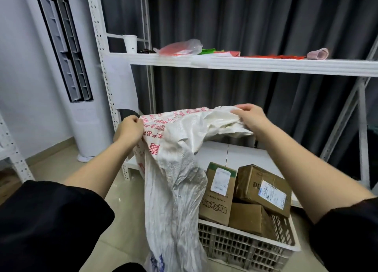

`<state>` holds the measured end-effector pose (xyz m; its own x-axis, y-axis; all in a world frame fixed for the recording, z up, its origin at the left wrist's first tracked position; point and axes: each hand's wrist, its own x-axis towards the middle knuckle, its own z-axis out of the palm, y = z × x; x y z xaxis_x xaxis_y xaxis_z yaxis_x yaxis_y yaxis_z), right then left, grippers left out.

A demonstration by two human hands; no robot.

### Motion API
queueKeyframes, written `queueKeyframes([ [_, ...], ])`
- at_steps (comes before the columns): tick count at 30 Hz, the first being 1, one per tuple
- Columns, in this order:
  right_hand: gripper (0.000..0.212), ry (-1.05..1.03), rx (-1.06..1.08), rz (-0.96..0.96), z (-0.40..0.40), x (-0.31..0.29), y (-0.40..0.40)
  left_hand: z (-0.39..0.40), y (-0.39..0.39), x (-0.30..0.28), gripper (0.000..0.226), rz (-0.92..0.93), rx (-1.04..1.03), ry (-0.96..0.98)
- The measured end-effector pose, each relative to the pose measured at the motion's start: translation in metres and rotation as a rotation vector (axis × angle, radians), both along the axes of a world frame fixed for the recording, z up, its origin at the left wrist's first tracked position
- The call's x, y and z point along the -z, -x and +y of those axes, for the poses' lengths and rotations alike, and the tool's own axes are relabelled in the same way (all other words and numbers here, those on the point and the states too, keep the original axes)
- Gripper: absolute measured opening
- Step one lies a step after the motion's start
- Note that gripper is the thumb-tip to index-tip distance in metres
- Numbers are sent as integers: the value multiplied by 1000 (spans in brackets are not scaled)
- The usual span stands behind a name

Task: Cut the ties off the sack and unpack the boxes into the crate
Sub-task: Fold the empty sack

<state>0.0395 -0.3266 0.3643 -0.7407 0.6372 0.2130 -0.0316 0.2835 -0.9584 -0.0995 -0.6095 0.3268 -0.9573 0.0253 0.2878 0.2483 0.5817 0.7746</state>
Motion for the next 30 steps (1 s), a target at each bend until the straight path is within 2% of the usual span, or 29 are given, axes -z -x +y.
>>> queueKeyframes([
  [2,11,-342,97,-6,10,-12,-7,1,1,-2,27,9,-7,-13],
  [4,26,-735,221,-76,13,-21,-15,0,3,-3,28,16,-43,-14],
  [6,41,-995,313,-137,16,-24,-24,-4,5,-4,30,34,-107,-8],
  [9,42,-1013,440,-75,24,-24,-31,-8,6,-6,29,37,-201,-137],
  [10,39,-958,401,-60,25,-20,-31,-7,6,-8,28,32,-212,-198],
  [12,39,-886,142,-97,21,-11,-29,-5,4,-12,24,32,-207,-284],
  [14,54,-995,-97,-269,9,3,-26,-5,3,-14,25,58,-207,-314],
  [16,56,-1109,-8,-320,-6,20,-18,-8,4,-15,24,72,-222,-322],
  [17,45,-1080,104,-287,-15,28,-15,-9,5,-14,24,75,-226,-316],
  [18,35,-935,166,-255,-27,34,-13,-10,5,-14,24,68,-231,-307],
  [19,33,-711,142,-231,-37,36,-11,-10,4,-13,24,54,-229,-298],
  [21,46,-188,-144,-290,-56,41,-2,-10,5,-12,24,28,-207,-273],
  [22,58,-38,-314,-360,-66,43,0,-8,6,-11,24,16,-174,-269],
  [24,78,94,-530,-457,-83,54,11,-5,8,-9,27,-5,-98,-283],
  [27,120,288,-581,-416,-110,65,30,0,3,-11,30,-18,-36,-281],
  [28,127,372,-542,-353,-117,65,37,2,0,-12,30,-10,-16,-276],
  [30,116,446,-430,-259,-126,65,50,5,-6,-13,29,18,33,-258],
])
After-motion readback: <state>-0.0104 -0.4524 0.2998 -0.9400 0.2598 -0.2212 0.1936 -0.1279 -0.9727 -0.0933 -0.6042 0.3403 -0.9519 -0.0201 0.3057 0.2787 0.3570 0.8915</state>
